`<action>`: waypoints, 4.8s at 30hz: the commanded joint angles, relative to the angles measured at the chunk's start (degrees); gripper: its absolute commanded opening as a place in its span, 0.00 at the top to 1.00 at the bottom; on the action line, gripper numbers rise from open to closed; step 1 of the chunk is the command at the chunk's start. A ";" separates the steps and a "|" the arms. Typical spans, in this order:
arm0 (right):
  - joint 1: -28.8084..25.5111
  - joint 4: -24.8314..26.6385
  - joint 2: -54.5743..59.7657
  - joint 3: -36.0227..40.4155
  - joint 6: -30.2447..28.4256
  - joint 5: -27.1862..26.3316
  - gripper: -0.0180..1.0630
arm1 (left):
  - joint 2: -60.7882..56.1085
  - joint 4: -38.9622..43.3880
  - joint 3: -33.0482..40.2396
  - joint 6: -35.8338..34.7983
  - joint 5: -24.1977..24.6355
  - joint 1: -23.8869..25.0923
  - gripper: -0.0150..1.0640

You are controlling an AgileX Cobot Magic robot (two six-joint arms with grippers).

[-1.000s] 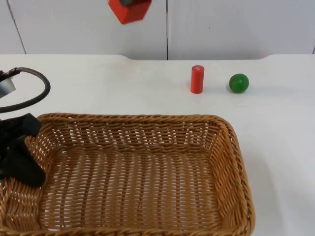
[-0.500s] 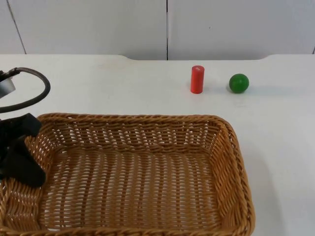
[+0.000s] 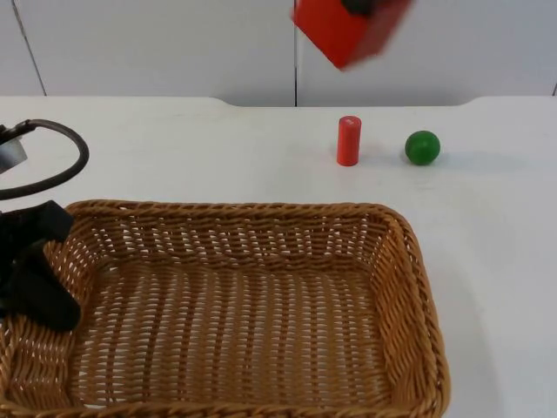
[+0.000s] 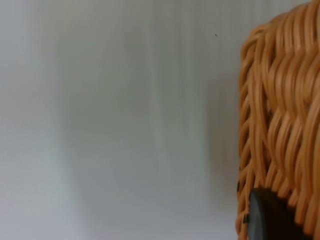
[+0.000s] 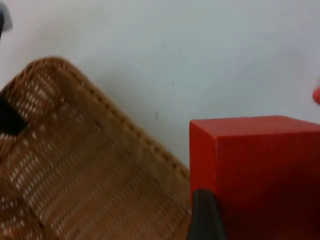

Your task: Pick up the basket with the left hand and place the object to the left of the red cylinder into the basket with the right hand.

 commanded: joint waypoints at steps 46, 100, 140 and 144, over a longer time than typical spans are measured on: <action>14.37 -16.15 11.91 17.55 12.38 -14.47 0.37 | -0.50 -1.52 0.08 -0.32 0.94 0.16 0.99; 14.25 -17.96 -36.92 22.88 15.84 1.63 0.35 | 15.69 -23.66 -0.22 15.08 -11.06 -9.41 0.70; 14.25 -25.42 -54.25 28.32 17.80 0.42 0.35 | -45.94 10.74 -1.45 -10.87 -10.63 -9.41 0.01; 14.25 -25.20 -59.56 33.49 18.11 -0.36 0.35 | -54.79 12.71 -1.21 -11.66 -9.46 -9.41 0.01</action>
